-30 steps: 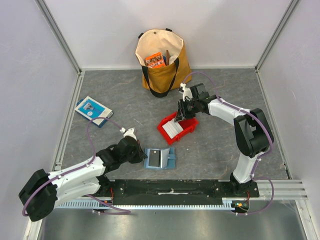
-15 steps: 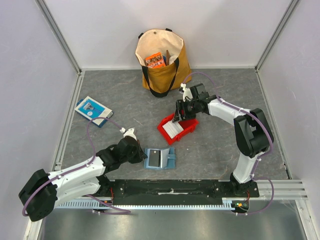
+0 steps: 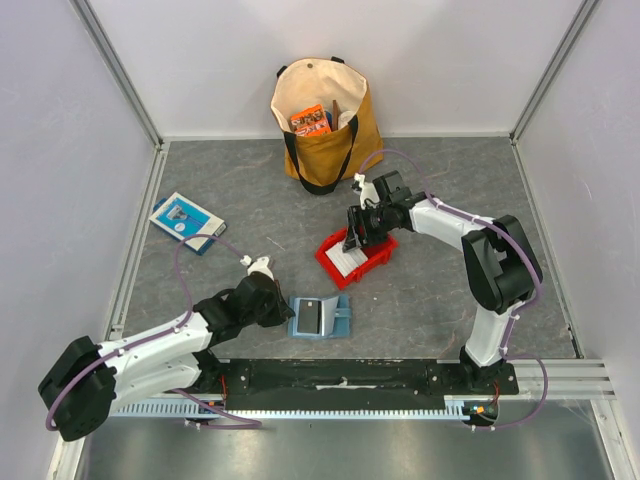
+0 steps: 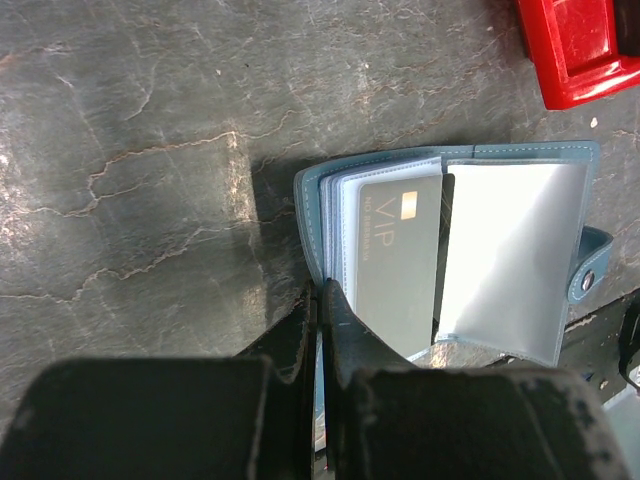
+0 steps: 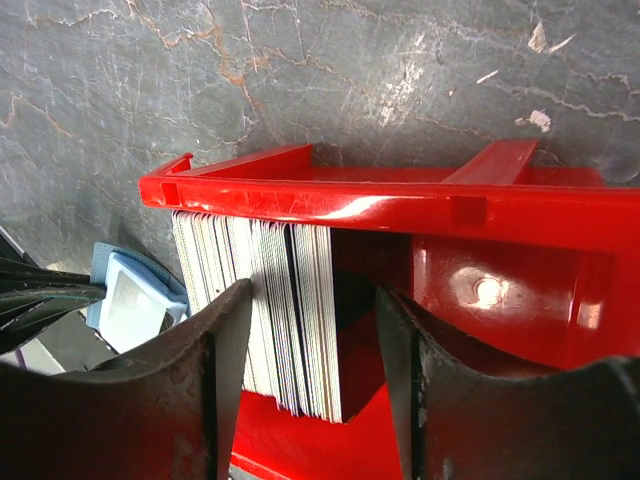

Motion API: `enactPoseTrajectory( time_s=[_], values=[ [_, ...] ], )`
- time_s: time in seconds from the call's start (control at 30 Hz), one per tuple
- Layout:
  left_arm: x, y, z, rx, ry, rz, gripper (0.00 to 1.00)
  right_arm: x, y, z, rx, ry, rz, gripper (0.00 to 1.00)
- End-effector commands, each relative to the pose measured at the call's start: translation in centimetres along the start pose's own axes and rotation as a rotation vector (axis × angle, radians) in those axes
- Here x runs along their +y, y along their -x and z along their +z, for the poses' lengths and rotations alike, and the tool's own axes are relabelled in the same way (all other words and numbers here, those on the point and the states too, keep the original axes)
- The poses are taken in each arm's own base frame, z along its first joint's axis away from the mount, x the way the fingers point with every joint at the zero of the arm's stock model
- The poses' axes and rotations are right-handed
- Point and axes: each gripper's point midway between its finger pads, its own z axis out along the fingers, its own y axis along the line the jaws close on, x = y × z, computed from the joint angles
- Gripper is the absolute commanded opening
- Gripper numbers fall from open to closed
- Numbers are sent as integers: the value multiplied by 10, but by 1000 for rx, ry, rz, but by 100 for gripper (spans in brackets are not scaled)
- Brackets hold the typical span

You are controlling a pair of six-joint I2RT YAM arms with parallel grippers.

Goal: Put the credit cards into the card holder
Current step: Pick up the credit card from the storage box.

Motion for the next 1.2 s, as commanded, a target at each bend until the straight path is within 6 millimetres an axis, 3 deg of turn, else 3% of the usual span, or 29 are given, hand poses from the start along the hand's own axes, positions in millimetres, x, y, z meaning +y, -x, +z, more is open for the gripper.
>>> enactPoseTrajectory(
  time_s=[0.0,0.27,0.9,1.17],
  values=[
    [-10,7,0,-21,-38,34,2,9,18,-9,-33,14,-40,57],
    [-9,8,-1,-23,-36,34,2,20,25,-18,-58,43,-50,49],
    [-9,6,0,-18,-37,31,2,19,27,-25,-67,49,-44,29],
    [-10,5,2,-12,-38,35,2,20,27,-26,-66,70,-44,29]
  ],
)
